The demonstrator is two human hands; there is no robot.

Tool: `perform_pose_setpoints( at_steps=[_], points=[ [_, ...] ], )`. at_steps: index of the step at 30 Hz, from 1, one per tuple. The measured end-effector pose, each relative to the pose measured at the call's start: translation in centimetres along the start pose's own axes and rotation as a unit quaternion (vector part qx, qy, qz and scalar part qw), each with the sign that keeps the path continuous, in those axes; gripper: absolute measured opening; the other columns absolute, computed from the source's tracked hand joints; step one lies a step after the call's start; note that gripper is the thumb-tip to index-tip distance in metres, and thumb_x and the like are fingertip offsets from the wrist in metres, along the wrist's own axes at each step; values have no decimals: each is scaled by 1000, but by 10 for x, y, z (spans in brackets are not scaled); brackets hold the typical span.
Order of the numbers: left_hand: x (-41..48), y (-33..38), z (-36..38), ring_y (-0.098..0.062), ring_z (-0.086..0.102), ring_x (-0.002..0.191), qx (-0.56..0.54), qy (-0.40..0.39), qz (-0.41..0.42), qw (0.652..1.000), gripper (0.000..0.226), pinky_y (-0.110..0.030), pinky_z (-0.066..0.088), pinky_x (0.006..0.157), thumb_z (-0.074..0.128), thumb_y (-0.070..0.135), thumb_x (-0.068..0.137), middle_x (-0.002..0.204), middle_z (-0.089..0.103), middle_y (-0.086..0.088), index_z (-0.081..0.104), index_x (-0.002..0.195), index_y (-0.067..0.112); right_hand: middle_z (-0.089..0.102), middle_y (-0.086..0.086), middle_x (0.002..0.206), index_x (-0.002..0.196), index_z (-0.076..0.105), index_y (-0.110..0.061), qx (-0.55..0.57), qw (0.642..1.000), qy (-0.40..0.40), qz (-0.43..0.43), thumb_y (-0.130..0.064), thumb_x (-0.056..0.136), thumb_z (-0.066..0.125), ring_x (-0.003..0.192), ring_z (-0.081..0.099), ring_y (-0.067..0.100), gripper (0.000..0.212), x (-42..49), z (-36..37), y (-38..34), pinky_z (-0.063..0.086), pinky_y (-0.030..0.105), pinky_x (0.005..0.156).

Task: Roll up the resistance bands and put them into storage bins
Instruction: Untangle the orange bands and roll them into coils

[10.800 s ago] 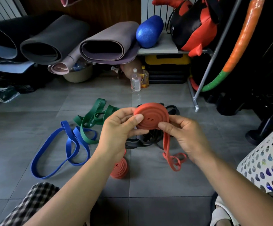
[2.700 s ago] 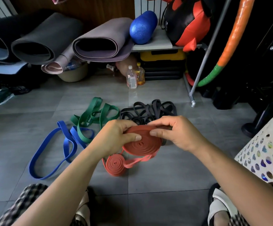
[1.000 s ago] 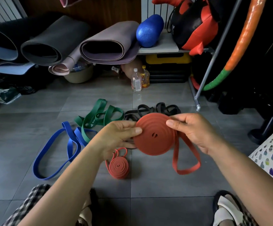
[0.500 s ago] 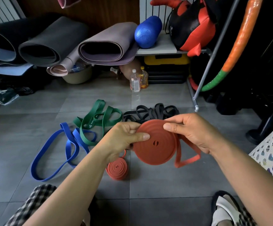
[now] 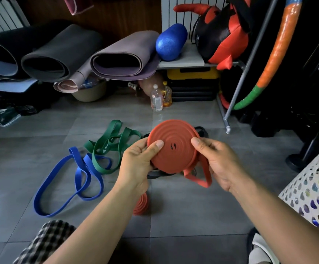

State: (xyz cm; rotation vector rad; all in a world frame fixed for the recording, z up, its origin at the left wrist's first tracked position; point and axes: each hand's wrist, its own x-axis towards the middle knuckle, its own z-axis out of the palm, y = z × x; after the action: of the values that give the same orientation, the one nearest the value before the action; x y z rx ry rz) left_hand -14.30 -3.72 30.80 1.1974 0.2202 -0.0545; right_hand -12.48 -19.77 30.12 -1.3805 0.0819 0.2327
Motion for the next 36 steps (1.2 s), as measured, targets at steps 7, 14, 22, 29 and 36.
perform_pose_setpoints(
  at_steps=[7, 14, 22, 29, 36],
  points=[
    [6, 4, -15, -20, 69, 81, 118, -67, -34, 990, 32, -37, 58, 72, 64, 22, 74, 89, 73, -5, 61, 104, 12, 71, 9, 76, 79, 68, -12, -87, 996, -25, -8, -16, 85, 57, 75, 62, 22, 13, 3, -10, -2, 54, 33, 75],
    [6, 12, -13, -5, 65, 77, 336, -131, 70, 930, 16, -21, 53, 77, 72, 16, 74, 84, 71, -1, 69, 87, 25, 68, 15, 91, 94, 68, -13, -229, 962, -151, 14, -17, 88, 58, 84, 63, 24, 12, -9, 2, -5, 55, 35, 71],
    [5, 7, -8, -15, 65, 69, 309, -72, 67, 946, 7, -34, 56, 73, 74, 12, 74, 76, 70, -4, 71, 75, 18, 69, 18, 95, 99, 67, -11, -183, 963, -179, 79, -34, 66, 67, 90, 66, 37, 40, -12, -2, -9, 54, 55, 78],
    [3, 6, -6, -11, 66, 65, 285, -58, 50, 956, 11, -27, 57, 68, 73, 10, 73, 69, 71, 3, 72, 72, 21, 71, 9, 96, 105, 64, -15, -246, 941, -221, 64, -18, 76, 66, 83, 69, 18, 29, -12, -17, -18, 55, 24, 70],
    [9, 27, -23, -10, 67, 61, 205, -7, 32, 978, 7, -21, 55, 57, 69, 12, 73, 66, 71, 2, 69, 80, 12, 73, 4, 93, 90, 68, -13, -317, 917, -223, 97, -1, 76, 68, 90, 68, 12, 19, -11, -53, -15, 52, 20, 82]
  ],
)
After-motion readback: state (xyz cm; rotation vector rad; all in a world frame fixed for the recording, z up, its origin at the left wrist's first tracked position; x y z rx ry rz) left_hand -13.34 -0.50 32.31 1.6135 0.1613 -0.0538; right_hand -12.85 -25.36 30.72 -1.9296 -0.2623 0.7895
